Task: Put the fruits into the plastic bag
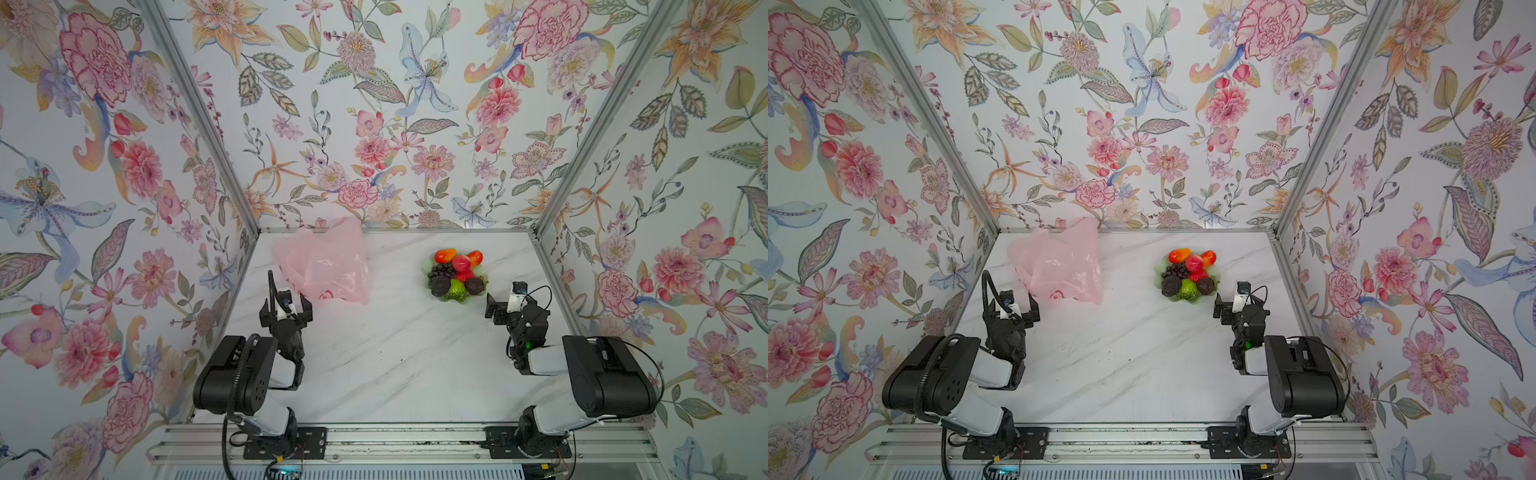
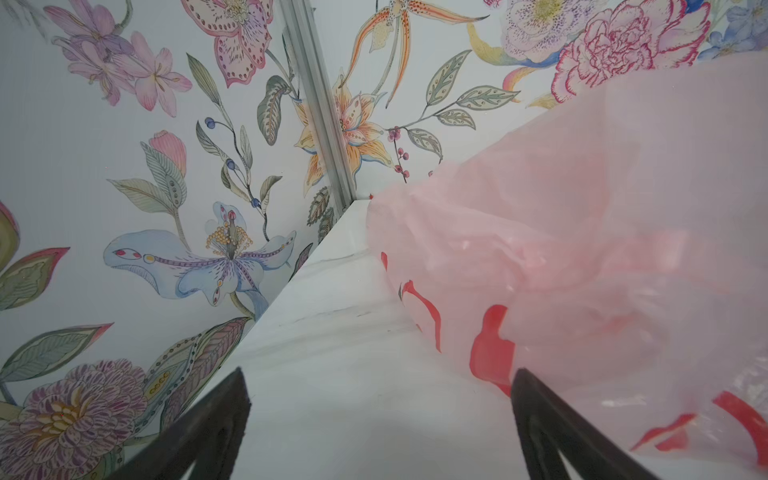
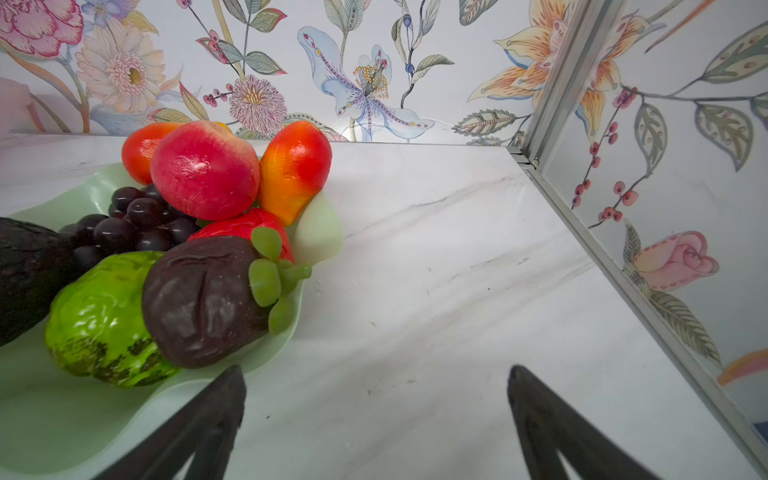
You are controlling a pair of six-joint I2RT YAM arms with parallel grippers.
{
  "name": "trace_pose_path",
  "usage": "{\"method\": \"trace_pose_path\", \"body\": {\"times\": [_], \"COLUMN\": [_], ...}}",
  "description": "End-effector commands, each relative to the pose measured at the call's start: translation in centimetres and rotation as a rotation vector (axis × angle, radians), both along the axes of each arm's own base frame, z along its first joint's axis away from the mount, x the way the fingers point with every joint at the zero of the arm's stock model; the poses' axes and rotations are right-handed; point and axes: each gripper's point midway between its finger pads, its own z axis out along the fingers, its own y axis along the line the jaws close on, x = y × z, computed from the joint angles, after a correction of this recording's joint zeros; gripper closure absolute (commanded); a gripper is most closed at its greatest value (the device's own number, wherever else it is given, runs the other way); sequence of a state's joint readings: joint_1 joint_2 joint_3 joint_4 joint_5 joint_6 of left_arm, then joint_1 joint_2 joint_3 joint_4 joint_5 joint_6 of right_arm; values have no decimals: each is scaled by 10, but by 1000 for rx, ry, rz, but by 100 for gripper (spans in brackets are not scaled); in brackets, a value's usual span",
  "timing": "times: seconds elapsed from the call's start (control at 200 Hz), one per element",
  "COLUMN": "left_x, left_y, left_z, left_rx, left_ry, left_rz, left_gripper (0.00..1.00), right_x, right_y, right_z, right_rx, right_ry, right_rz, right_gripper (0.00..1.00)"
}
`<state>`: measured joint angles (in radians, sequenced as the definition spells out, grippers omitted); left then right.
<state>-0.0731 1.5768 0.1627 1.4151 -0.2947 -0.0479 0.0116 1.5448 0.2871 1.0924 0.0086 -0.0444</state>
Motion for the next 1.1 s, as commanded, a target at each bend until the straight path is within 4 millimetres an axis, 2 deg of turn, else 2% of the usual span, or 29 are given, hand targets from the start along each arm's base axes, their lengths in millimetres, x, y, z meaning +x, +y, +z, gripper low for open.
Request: {"method": "trace_pose_path", "body": {"times": [0.0,1.006,1.091], "left_x": [3,3,2], "left_y": [-1,-1,1], "left_z": [9,7,9], "left_rx": [7,6,1], "left_ry": [-31,-22,-30], "left_rz": [2,2,13], "left_gripper": [1,0,1], "right_x": [4,3,5], "right_y": [0,0,-6], "right_z": [4,3,7], "right_rx": [5,12,14], "right_ry": [-8,-4,-7], "right_rz": [-8,1,-33], "right_gripper": [1,1,1]}}
